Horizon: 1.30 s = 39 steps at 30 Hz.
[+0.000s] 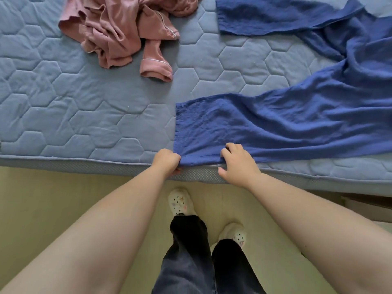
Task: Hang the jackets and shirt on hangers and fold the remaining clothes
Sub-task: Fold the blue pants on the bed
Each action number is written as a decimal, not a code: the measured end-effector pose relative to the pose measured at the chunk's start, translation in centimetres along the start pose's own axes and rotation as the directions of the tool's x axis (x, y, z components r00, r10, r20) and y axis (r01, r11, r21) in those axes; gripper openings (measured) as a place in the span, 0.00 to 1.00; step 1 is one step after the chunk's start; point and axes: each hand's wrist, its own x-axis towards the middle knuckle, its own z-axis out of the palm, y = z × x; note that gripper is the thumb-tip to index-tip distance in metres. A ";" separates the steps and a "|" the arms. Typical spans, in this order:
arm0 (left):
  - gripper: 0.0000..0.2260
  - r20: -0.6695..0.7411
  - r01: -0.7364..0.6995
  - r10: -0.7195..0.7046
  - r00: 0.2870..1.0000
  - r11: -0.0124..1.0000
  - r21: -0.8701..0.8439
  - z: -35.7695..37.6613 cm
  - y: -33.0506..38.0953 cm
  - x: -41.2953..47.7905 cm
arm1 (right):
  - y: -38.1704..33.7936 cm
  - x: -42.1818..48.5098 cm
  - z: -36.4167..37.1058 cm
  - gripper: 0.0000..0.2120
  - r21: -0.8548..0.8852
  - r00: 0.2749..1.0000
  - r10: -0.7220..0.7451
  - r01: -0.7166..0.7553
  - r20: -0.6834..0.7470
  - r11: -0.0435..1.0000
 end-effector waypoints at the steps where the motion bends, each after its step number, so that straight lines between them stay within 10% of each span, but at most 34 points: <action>1: 0.02 -0.064 -0.063 0.075 0.995 0.983 0.173 0.1 -0.2 -0.2 | -0.2 -0.2 0.0 0.17 0.028 1.000 -0.009 0.008 0.008 1.000; 6: 0.20 -0.255 -0.281 0.536 0.805 0.722 0.632 2.2 0.9 -2.2 | 1.0 -1.0 -0.8 0.17 0.074 1.000 -0.029 0.030 -0.006 0.997; 17: 0.28 0.397 -0.572 0.618 0.679 0.107 0.813 9.3 8.9 -0.7 | 10.1 0.2 -6.0 0.28 0.204 0.913 0.400 -0.407 0.076 0.890; 30: 0.28 0.366 -0.578 0.618 0.696 0.181 0.796 23.6 22.8 -2.4 | 31.2 2.1 -13.3 0.28 -0.089 0.901 0.434 -0.434 -0.017 0.896; 35: 0.28 0.335 -0.546 0.598 0.728 0.211 0.811 31.6 28.2 -3.7 | 42.7 -0.6 -13.9 0.26 0.013 0.655 0.755 -0.756 0.041 0.655; 39: 0.27 0.412 -0.623 0.703 0.580 0.057 0.780 37.5 31.5 -5.4 | 50.4 -4.5 -14.0 0.30 0.302 0.474 0.879 -0.832 -0.051 0.466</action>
